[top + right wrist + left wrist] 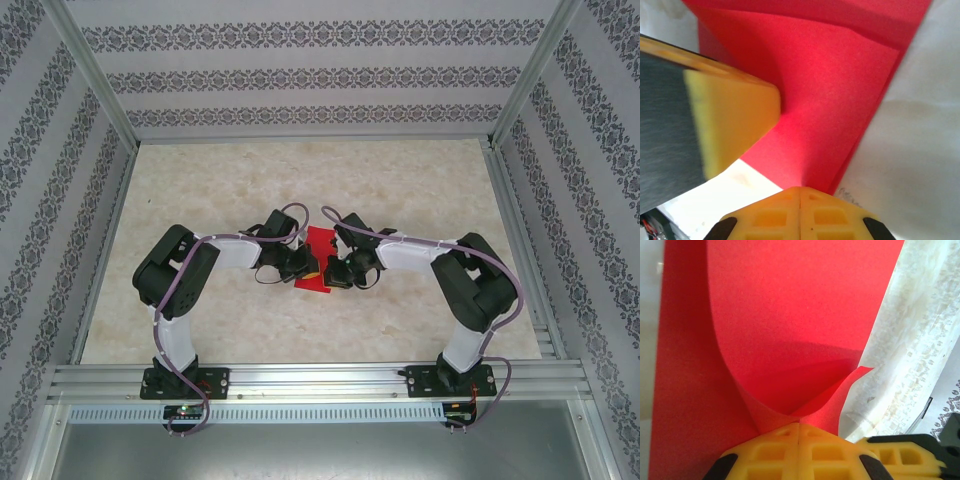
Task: Fold a paper plane with a square sheet of paper (pick it up from the middle)
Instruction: Fold the triangle a second time at the center of the table.
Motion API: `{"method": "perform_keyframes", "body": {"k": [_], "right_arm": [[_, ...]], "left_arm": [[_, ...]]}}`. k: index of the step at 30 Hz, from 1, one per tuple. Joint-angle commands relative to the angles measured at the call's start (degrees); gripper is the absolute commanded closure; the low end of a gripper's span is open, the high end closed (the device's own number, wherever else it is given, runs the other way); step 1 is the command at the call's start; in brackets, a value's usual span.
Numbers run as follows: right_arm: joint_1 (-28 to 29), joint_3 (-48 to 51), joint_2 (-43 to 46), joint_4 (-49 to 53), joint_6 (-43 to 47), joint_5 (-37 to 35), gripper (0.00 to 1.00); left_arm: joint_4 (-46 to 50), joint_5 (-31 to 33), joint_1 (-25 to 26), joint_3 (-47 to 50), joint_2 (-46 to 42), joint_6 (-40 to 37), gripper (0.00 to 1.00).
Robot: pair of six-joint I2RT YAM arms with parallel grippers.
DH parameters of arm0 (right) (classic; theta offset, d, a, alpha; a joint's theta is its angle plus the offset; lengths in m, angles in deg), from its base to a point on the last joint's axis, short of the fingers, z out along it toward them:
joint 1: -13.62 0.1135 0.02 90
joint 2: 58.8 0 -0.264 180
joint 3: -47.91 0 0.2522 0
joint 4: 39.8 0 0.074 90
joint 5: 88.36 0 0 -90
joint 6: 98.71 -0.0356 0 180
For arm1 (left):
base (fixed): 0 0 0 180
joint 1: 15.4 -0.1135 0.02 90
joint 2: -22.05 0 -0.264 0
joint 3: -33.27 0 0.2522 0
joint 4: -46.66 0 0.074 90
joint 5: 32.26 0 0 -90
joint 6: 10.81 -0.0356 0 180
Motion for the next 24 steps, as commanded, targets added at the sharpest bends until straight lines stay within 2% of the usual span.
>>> {"method": "perform_keyframes", "body": {"k": [1,13,24], "right_arm": [[-0.22,-0.05,-1.88,-0.12,0.19,0.16,0.94],[-0.74,1.97,-2.83,5.3,2.5,-3.8,0.94],[-0.58,2.06,-3.56,7.69,3.73,-4.93,0.94]], "left_arm": [[7.49,5.71,0.06,0.96,1.29,0.26,0.96],[5.48,4.54,-0.64,-2.14,0.7,-2.85,0.94],[6.32,6.06,-4.56,-4.33,2.51,-7.51,0.93]]}}
